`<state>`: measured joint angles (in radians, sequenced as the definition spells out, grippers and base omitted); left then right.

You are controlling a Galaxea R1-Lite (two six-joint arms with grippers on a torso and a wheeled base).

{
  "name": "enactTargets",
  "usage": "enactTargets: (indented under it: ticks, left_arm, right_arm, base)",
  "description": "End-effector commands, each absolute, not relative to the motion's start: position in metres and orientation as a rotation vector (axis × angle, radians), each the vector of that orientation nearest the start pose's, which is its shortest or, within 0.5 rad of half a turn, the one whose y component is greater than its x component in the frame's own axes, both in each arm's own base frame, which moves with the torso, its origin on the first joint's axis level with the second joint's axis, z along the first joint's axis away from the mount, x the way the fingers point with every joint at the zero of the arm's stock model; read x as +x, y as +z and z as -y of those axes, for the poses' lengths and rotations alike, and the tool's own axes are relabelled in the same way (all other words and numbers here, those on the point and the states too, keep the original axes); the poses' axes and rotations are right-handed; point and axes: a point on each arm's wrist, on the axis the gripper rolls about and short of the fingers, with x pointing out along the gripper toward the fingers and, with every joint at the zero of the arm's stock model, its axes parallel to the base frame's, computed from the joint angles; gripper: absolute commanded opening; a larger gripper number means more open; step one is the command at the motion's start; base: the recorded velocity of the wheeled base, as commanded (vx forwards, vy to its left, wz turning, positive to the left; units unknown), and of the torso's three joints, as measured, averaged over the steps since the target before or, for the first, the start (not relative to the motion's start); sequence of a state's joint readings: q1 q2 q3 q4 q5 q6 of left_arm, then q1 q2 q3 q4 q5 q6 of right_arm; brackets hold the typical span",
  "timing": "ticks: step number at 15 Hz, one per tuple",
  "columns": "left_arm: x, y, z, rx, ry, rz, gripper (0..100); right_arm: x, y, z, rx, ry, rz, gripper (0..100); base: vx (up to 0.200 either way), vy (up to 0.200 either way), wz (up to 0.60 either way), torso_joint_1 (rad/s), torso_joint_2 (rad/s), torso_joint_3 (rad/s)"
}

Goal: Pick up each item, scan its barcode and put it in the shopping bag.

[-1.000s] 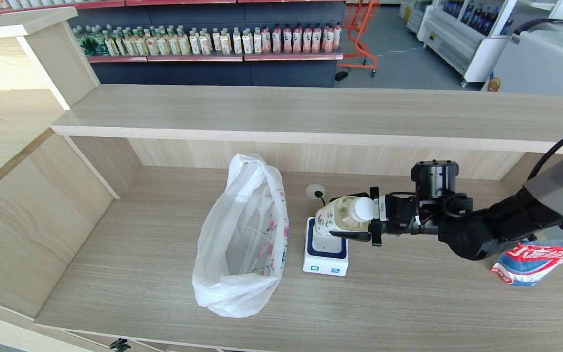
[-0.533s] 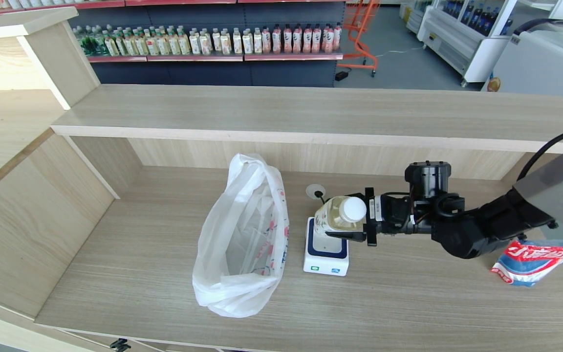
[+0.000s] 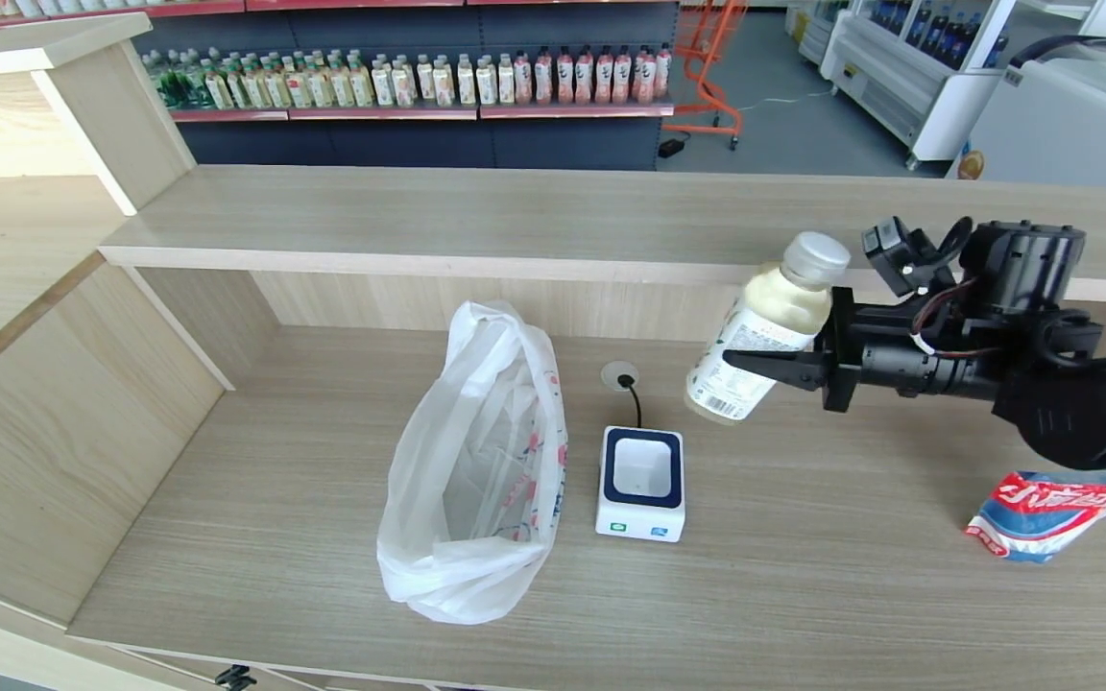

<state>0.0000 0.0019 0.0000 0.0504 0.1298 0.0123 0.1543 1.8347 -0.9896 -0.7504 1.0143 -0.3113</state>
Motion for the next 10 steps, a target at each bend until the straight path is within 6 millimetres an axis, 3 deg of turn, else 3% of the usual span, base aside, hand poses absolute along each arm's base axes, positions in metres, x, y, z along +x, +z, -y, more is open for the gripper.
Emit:
enactTargets:
  ticks: [1, 3, 10]
  left_arm:
    - [-0.023, 0.070, -0.003, 0.016, 0.130, -0.053, 100]
    - [-0.023, 0.070, -0.003, 0.016, 0.130, -0.053, 100]
    - [-0.023, 0.070, -0.003, 0.016, 0.130, -0.053, 100]
  right_arm:
    - [0.290, 0.230, -0.047, -0.146, 1.111, 0.079, 0]
    - [0.277, 0.229, -0.041, -0.090, 1.095, 0.039, 0]
    - [0.262, 0.233, -0.035, 0.014, 1.077, -0.017, 0]
  base:
    - [0.000, 0.000, 0.00, 0.000, 0.00, 0.000]
    - [0.000, 0.000, 0.00, 0.000, 0.00, 0.000]
    - [0.000, 0.000, 0.00, 0.000, 0.00, 0.000]
